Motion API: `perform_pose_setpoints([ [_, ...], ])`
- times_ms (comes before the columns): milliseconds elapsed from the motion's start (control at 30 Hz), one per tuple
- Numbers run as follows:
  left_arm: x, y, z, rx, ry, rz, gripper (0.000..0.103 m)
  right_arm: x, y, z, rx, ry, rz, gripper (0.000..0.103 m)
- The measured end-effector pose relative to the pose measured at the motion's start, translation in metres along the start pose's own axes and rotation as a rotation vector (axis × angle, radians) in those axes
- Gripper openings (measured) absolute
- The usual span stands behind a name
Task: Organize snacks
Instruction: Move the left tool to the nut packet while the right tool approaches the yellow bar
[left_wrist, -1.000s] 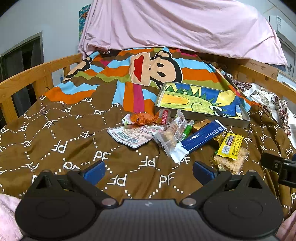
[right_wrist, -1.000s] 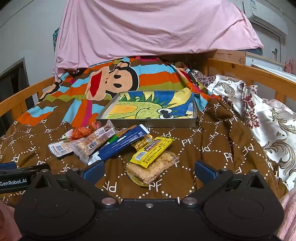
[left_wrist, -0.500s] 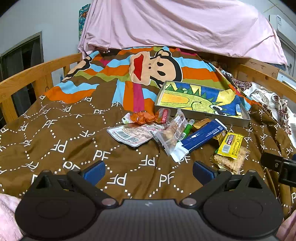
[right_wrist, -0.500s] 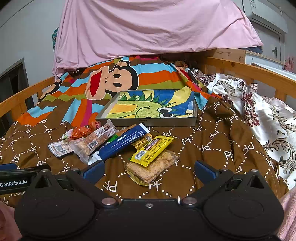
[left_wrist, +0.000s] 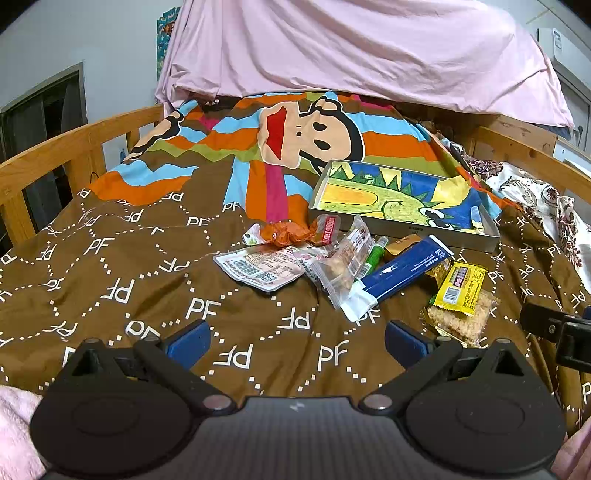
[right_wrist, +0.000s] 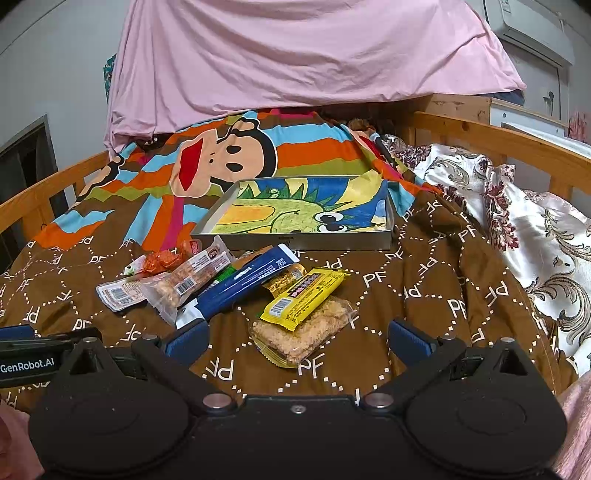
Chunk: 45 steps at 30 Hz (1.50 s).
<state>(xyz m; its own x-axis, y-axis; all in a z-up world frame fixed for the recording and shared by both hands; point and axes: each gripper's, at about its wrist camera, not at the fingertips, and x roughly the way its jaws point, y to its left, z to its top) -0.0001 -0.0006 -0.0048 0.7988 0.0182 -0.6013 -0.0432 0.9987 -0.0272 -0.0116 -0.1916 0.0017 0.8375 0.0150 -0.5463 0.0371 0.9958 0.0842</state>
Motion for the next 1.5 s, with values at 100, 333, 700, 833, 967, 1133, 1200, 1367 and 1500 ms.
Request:
perform_pose_setpoints([
  [100, 0.001, 0.000, -0.001, 0.000, 0.002, 0.001, 0.103, 0.000, 0.001, -0.002, 0.002, 0.001, -0.002, 0.102],
  [333, 0.006, 0.000, -0.003, 0.019, 0.038, -0.001, 0.103, 0.003, -0.001, -0.001, 0.007, 0.026, -0.004, 0.102],
  [700, 0.035, -0.004, 0.028, 0.139, 0.110, -0.076, 0.103, 0.046, -0.013, 0.023, 0.047, 0.191, 0.046, 0.102],
  [833, 0.053, -0.008, 0.042, 0.209, 0.096, -0.098, 0.103, 0.063, -0.011, 0.030, 0.003, 0.197, 0.017, 0.102],
  [967, 0.072, -0.012, 0.051, 0.257, 0.088, -0.102, 0.103, 0.078, -0.006, 0.033, -0.047, 0.208, 0.000, 0.102],
  [1133, 0.096, -0.013, 0.058, 0.250, 0.117, -0.128, 0.103, 0.095, 0.000, 0.035, -0.077, 0.234, 0.019, 0.102],
  [1200, 0.102, -0.009, 0.060, 0.228, 0.125, -0.138, 0.103, 0.100, 0.004, 0.036, -0.091, 0.234, 0.023, 0.102],
  [1367, 0.116, -0.006, 0.063, 0.215, 0.139, -0.140, 0.103, 0.112, 0.009, 0.041, -0.110, 0.239, 0.039, 0.102],
  [1500, 0.124, -0.009, 0.067, 0.233, 0.119, -0.140, 0.103, 0.121, 0.009, 0.046, -0.132, 0.230, 0.029, 0.102],
])
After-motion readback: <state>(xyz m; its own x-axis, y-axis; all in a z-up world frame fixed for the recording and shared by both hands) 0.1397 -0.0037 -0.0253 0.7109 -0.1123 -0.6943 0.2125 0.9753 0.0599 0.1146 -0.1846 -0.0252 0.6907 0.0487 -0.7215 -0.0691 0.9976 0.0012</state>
